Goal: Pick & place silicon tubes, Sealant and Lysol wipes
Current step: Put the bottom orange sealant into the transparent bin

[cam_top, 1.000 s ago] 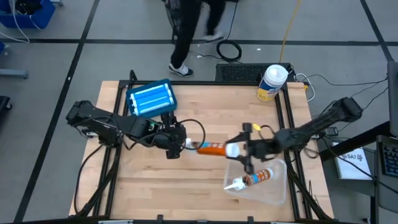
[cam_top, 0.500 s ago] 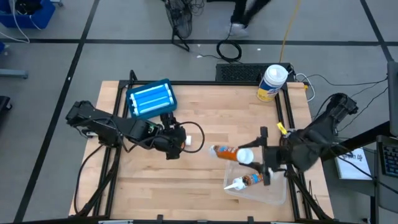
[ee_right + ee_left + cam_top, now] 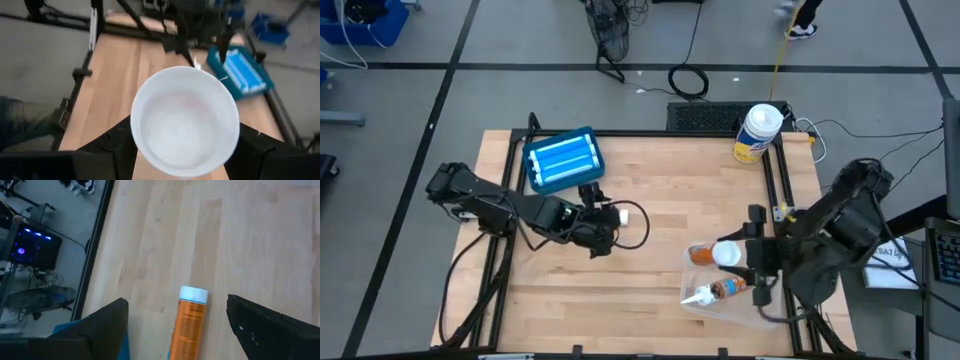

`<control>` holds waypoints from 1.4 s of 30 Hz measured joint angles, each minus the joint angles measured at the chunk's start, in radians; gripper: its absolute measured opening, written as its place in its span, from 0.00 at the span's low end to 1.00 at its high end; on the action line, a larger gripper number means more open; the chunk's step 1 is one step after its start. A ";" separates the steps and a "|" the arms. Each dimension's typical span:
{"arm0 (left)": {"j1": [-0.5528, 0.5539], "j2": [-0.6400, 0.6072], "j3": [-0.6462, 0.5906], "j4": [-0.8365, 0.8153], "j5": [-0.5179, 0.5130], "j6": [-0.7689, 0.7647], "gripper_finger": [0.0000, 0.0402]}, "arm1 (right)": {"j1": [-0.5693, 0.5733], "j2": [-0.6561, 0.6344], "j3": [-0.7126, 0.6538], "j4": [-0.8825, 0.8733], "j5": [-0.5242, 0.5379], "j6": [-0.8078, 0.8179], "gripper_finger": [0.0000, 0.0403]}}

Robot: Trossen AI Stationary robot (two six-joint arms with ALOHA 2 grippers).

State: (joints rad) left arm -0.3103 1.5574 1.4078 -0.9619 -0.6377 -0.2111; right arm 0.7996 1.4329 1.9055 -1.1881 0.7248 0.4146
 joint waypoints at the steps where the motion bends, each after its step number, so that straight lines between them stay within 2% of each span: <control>1: 0.000 0.000 0.000 0.000 0.000 0.001 0.82 | -0.001 0.006 0.002 -0.021 -0.016 0.027 0.54; 6: 0.001 0.000 0.000 0.000 0.000 0.007 0.80 | -0.001 0.009 0.002 -0.087 -0.073 0.080 0.54; 11: 0.001 0.000 0.000 0.000 0.001 0.006 0.81 | 0.015 0.002 0.002 0.039 0.029 -0.124 0.54; 14: 0.001 0.000 0.000 -0.001 0.001 0.006 0.82 | 0.019 -0.020 0.003 0.129 0.005 -0.191 0.54; 16: 0.001 0.000 0.000 -0.001 0.001 0.006 0.82 | 0.019 -0.034 0.003 0.128 -0.025 -0.189 0.54; 23: 0.001 0.000 0.000 -0.002 0.001 0.004 0.79 | 0.021 -0.105 0.002 -0.005 -0.133 -0.086 0.54; 27: 0.003 0.000 0.000 -0.002 0.001 0.005 0.79 | 0.021 -0.135 0.002 -0.035 -0.288 -0.087 0.54; 30: 0.004 0.000 0.000 -0.002 0.001 0.002 0.80 | 0.021 -0.153 0.002 -0.051 -0.405 -0.027 0.54; 35: 0.004 0.000 0.000 -0.002 0.001 -0.001 0.82 | 0.020 -0.150 -0.009 -0.228 -0.406 0.156 0.53; 38: 0.004 0.000 0.000 -0.002 0.001 -0.001 0.81 | 0.015 -0.142 -0.048 -0.274 -0.376 0.245 0.53; 42: 0.004 0.000 0.000 -0.002 0.001 0.003 0.79 | 0.002 -0.142 -0.145 -0.296 -0.386 0.326 0.53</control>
State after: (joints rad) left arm -0.3061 1.5574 1.4082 -0.9638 -0.6365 -0.2077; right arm 0.8019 1.2912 1.7605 -1.4839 0.3388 0.7409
